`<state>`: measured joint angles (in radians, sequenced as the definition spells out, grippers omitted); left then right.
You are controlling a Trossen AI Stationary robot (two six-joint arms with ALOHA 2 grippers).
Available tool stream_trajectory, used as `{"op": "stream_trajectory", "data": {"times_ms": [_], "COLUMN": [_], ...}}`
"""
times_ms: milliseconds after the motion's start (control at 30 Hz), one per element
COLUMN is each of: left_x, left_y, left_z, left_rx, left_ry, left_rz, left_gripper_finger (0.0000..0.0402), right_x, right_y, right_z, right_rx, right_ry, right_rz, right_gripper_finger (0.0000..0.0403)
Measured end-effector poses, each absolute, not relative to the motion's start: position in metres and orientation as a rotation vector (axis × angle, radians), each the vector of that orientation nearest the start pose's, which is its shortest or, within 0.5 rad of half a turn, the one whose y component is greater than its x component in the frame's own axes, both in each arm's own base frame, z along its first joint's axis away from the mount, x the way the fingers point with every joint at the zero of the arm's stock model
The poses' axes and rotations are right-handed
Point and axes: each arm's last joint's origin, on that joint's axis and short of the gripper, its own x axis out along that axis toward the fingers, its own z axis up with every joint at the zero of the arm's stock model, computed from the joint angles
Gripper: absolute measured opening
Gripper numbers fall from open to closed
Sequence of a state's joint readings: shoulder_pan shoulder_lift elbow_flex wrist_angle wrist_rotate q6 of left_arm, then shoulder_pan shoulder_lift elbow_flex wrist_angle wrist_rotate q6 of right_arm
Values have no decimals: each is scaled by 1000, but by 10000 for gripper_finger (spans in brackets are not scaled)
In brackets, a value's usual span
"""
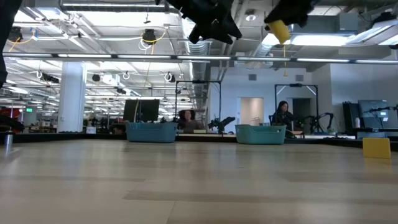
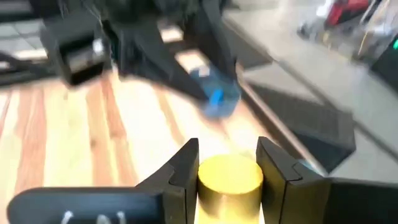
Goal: Sort & place blocks by color
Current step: Put the left yellow block into the orange bin
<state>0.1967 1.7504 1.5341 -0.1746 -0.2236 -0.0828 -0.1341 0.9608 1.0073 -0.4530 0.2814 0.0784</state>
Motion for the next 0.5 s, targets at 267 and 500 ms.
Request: {"op": "stream_trajectory", "data": {"times_ms": [267, 500], "left_x": [395, 392], "left_y": [103, 114], "left_z": [333, 324], "left_rx": [-173, -289], "left_ry": [348, 359], "left_rz": [466, 388], "left_gripper_finger": [216, 213], "right_x": [169, 145], "right_y": [-28, -8], "right_z": [322, 264], "right_rx": [241, 470], "right_ry": [511, 722], "right_rz": [-377, -355], "right_gripper_finger": [119, 119]}}
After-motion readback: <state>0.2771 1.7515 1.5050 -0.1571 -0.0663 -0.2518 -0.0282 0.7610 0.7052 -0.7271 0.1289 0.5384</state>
